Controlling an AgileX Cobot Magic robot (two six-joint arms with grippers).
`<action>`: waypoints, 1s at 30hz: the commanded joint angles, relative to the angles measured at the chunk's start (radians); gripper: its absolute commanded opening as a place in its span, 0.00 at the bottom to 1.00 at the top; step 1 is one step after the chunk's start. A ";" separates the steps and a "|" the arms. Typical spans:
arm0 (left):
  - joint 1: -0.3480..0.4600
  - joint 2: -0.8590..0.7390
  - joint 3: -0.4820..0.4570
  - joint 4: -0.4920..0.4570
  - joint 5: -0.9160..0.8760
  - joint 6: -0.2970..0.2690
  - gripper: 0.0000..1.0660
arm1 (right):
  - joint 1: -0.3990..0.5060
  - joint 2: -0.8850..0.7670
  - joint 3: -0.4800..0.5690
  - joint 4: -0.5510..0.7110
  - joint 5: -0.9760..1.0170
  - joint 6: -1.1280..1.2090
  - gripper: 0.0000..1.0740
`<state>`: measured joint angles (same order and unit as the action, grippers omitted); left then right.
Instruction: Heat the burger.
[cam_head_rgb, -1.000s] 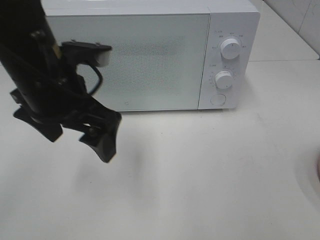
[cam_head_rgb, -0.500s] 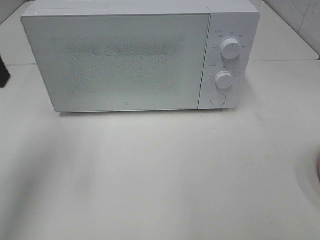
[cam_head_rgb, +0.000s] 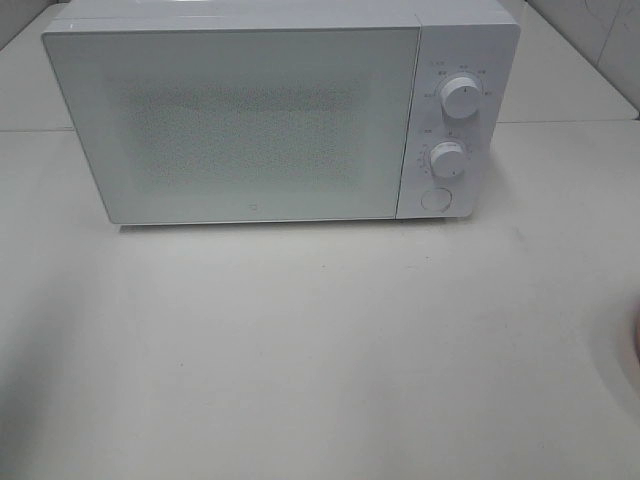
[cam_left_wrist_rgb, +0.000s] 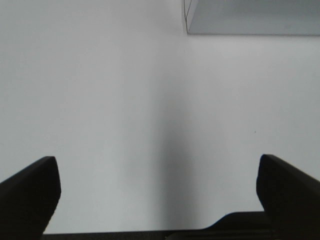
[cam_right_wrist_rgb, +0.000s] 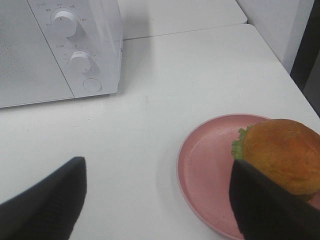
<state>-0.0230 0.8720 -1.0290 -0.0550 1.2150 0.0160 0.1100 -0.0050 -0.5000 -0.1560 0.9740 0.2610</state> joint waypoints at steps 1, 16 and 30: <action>0.001 -0.081 0.101 -0.003 0.027 0.005 0.94 | -0.004 -0.025 0.004 0.000 -0.003 0.002 0.71; 0.001 -0.623 0.513 -0.082 -0.147 0.007 0.94 | -0.004 -0.025 0.004 0.000 -0.003 0.002 0.71; 0.001 -0.777 0.513 -0.046 -0.146 0.006 0.94 | -0.004 -0.025 0.004 0.000 -0.003 0.002 0.71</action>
<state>-0.0220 0.1080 -0.5170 -0.0990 1.0850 0.0200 0.1100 -0.0050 -0.5000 -0.1560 0.9740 0.2610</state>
